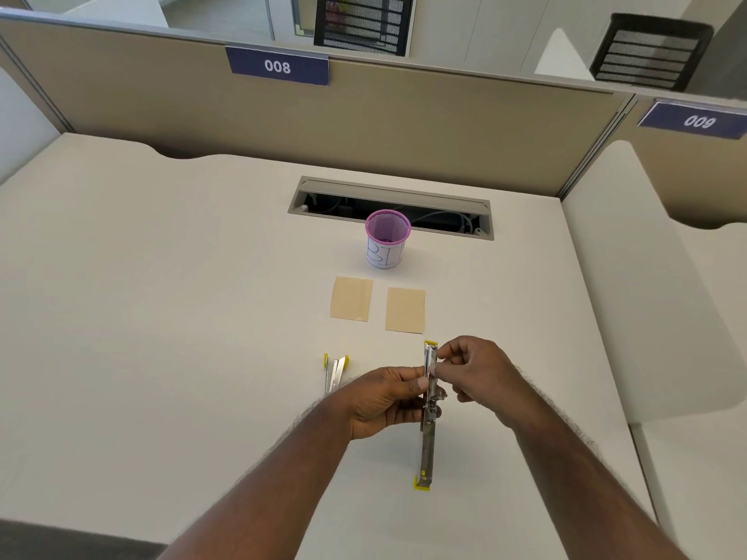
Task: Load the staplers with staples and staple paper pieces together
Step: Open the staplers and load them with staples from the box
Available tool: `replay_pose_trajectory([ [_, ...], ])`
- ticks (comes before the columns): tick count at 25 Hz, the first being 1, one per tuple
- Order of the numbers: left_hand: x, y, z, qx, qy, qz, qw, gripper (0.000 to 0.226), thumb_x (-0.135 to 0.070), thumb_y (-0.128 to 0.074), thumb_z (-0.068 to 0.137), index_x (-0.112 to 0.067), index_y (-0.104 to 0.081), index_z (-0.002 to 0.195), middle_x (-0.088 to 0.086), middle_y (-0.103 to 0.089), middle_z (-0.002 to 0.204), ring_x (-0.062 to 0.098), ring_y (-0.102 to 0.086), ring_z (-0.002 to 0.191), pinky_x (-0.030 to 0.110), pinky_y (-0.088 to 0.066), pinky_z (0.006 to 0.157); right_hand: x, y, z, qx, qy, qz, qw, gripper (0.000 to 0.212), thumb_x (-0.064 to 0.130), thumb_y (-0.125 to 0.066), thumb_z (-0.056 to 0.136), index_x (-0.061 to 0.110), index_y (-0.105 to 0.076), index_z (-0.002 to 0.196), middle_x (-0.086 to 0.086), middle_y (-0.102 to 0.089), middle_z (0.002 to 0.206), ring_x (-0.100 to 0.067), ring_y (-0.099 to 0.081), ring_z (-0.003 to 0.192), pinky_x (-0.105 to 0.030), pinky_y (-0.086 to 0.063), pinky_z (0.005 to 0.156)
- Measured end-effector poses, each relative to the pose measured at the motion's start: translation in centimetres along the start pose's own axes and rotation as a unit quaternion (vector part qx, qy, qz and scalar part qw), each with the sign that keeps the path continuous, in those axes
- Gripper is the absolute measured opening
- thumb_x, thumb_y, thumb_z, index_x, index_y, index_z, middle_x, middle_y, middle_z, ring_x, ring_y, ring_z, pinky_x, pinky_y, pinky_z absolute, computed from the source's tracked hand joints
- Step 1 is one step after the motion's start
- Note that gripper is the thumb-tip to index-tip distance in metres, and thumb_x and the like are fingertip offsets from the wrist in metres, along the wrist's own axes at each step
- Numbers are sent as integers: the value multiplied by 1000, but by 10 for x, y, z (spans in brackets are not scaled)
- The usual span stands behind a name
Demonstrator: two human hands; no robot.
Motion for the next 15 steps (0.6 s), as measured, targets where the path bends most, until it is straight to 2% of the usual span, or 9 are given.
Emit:
replay_pose_trajectory([
  [2,-1,1,0,-10,-7,-12,1000,31,-15,-50,99,-2,-59,126,3,-68,96,21,-68,87,29,-55,83,3,-1,-2,5,23,6,1000,10,18,-75,81,19,-68,88,2,-67,80,-12,-58,53,-26,-53,53],
  [5,-3,3,0,-20,-13,0,1000,37,-17,-51,99,2,-55,131,11,-62,108,21,-66,89,30,-54,89,6,-5,-8,31,44,-8,999,22,20,-82,75,23,-66,90,10,-67,80,-4,-61,54,-21,-50,51],
  [8,0,3,-1,-21,-12,-11,1000,38,-16,-51,99,2,-54,132,8,-63,101,20,-67,87,30,-53,89,6,-6,-9,39,36,3,999,28,18,-84,73,22,-64,92,13,-66,76,1,-60,52,-20,-50,50],
  [12,1,3,-4,-16,-15,-33,999,35,-17,-53,97,-3,-59,128,2,-68,92,19,-67,86,27,-55,82,5,-8,-9,47,29,20,998,26,14,-80,75,21,-63,94,14,-66,73,-1,-61,53,-22,-52,53],
  [15,1,2,-6,-6,-14,-33,999,31,-18,-54,96,-5,-62,122,3,-69,95,20,-67,87,28,-55,83,4,-8,-7,13,29,3,999,20,10,-73,79,20,-63,93,13,-64,71,1,-59,48,-22,-52,49],
])
Point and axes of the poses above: each hand's wrist, its own z-axis towards the middle knuckle, its own y-axis out of the back of the hand, x = y × z, the point moved 8 cm from there along z, towards the middle knuckle
